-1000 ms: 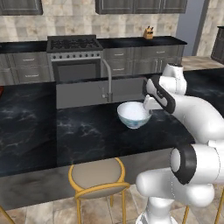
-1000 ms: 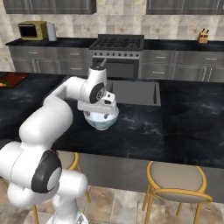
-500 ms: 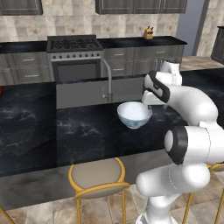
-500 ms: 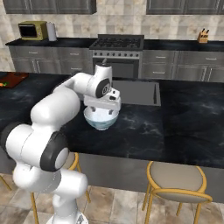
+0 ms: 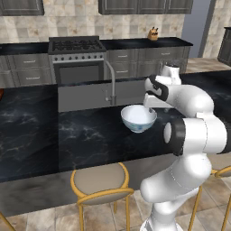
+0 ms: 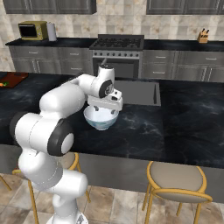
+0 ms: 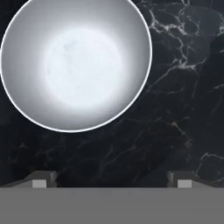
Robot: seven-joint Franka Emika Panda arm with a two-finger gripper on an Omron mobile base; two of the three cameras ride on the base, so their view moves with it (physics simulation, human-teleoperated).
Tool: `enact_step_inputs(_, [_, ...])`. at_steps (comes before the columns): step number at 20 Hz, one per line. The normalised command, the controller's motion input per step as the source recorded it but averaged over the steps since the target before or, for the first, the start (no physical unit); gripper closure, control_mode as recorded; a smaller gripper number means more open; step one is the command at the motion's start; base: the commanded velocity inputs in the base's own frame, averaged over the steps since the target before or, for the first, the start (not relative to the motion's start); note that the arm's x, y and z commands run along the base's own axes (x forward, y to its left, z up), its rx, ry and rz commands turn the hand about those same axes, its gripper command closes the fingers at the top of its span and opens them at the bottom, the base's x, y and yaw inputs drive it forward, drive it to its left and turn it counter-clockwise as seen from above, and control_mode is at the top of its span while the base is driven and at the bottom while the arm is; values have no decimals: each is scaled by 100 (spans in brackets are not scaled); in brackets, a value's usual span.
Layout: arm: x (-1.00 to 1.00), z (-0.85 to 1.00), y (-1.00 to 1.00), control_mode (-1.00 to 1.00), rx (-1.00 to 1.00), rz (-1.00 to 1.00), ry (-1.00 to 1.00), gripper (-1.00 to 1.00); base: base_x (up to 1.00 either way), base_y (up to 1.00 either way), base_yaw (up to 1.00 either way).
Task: Place the two vegetables and bowl onto the tray for setting up a vegetable dip station.
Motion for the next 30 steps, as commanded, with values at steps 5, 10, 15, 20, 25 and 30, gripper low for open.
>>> enact_step_inputs(5, [38,-26,-14,-100,0,-2,0,-100,0,0,0])
enact_step_inputs(10, [38,-25,-11,-100,0,-1,0,-100,0,0,0])
enact_step_inputs(15, [39,-20,-5,-100,0,-1,0,-100,0,0,0])
enact_step_inputs(20, [34,-17,-15,-100,0,-1,0,-100,0,0,0])
enact_step_inputs(25, [17,-14,-18,-100,0,0,0,-100,0,0,0])
enact_step_inputs(30, [8,-26,-7,-100,0,0,0,-100,0,0,0])
